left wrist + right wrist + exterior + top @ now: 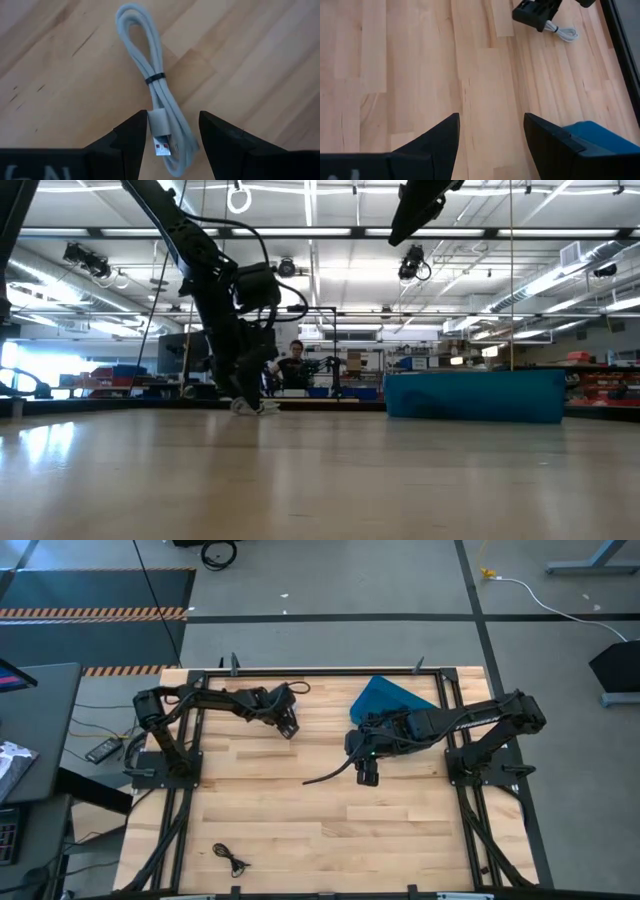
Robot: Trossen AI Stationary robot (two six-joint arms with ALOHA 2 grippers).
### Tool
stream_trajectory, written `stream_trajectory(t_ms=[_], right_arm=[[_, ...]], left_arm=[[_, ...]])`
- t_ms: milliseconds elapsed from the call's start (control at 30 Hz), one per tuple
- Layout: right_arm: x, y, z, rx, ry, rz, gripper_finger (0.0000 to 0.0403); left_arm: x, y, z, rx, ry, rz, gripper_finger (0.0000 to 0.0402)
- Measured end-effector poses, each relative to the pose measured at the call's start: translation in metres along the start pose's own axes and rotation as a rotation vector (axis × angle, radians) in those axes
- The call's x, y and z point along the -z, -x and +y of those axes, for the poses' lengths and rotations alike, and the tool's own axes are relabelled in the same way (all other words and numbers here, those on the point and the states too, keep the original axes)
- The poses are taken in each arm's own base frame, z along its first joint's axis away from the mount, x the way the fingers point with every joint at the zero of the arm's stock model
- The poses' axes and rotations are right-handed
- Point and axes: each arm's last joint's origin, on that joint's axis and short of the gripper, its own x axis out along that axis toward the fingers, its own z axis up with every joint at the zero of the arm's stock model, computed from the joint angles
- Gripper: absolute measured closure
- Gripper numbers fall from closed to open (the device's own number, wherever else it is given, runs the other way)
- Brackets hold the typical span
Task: Pick and place USB-C Cables
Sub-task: Put the white USB cable into the blue bin
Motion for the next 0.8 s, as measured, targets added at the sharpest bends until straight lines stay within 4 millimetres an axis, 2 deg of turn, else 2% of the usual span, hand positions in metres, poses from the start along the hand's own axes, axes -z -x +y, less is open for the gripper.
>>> stream_trajectory(t_ms=[200,467,633,800], right_arm=[[0.0,0.0,0.0,0.0,-0.013,0.0,0.0176],[0.0,0.0,0.0,0.0,-0.033,0.0,0.0176],[0.0,0.0,0.0,0.003,-0.034,-0.001,0.0176],[-0.001,0.0,-0.002,0.055,-0.001,-0.018,0.0176]], left_arm=[[0.001,0.0,-0.002,-0.004,-0.048,0.005,0.024],[0.003,0.0,-0.005,0.001,-0.119,0.011,0.0355],[0.004,0.003,-0.015,0.016,-0.174,0.0,0.036],[0.0,0.018,-0.032,0.118,-0.221,-0.086,0.036]])
